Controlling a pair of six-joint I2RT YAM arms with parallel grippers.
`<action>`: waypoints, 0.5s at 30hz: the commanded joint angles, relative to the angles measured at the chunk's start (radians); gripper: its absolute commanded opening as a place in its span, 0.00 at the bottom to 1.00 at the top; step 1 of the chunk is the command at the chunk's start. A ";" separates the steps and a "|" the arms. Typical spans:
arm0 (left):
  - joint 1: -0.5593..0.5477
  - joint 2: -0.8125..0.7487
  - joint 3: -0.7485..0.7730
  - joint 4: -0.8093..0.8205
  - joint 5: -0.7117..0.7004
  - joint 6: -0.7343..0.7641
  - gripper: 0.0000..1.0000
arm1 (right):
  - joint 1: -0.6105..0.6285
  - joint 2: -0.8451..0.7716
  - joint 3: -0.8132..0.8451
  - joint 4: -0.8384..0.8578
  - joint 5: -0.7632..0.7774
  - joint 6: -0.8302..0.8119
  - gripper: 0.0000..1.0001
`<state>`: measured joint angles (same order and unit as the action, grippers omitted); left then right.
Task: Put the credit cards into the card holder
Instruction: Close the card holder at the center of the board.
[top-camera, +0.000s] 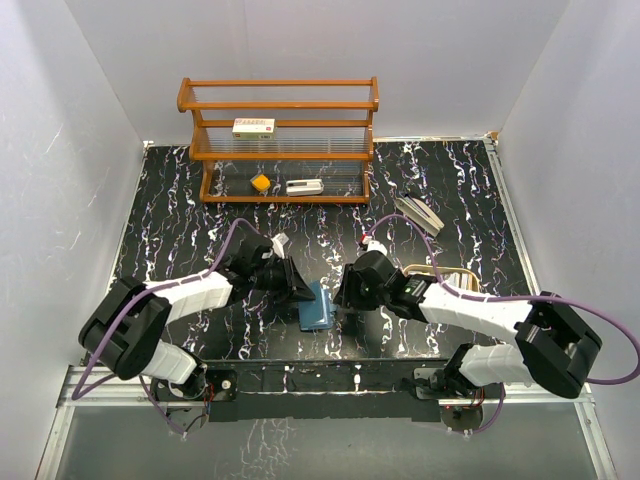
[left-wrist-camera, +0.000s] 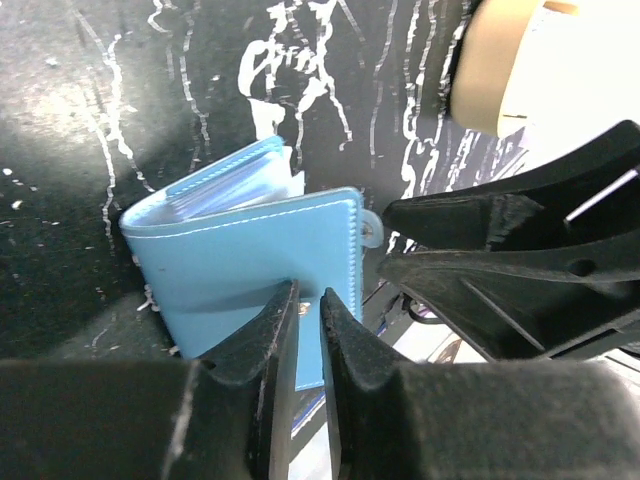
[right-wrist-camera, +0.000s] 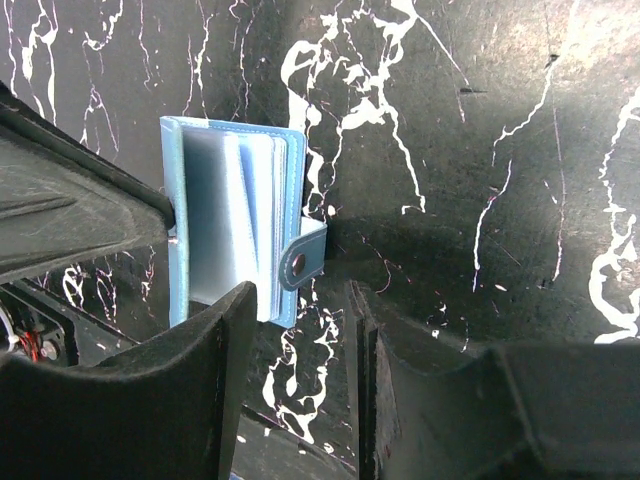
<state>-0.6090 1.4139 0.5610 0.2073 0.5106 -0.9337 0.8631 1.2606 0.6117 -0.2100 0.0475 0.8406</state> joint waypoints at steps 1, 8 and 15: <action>-0.003 0.023 0.011 -0.032 -0.004 0.031 0.12 | 0.004 -0.021 -0.016 0.077 -0.012 0.029 0.38; -0.003 0.040 0.016 -0.049 -0.020 0.047 0.18 | 0.004 -0.003 -0.013 0.094 -0.031 0.031 0.38; -0.003 0.075 0.024 -0.085 -0.027 0.075 0.18 | 0.003 0.015 -0.007 0.122 -0.048 0.025 0.43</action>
<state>-0.6090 1.4704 0.5625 0.1627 0.4866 -0.8890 0.8631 1.2659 0.5919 -0.1589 0.0086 0.8673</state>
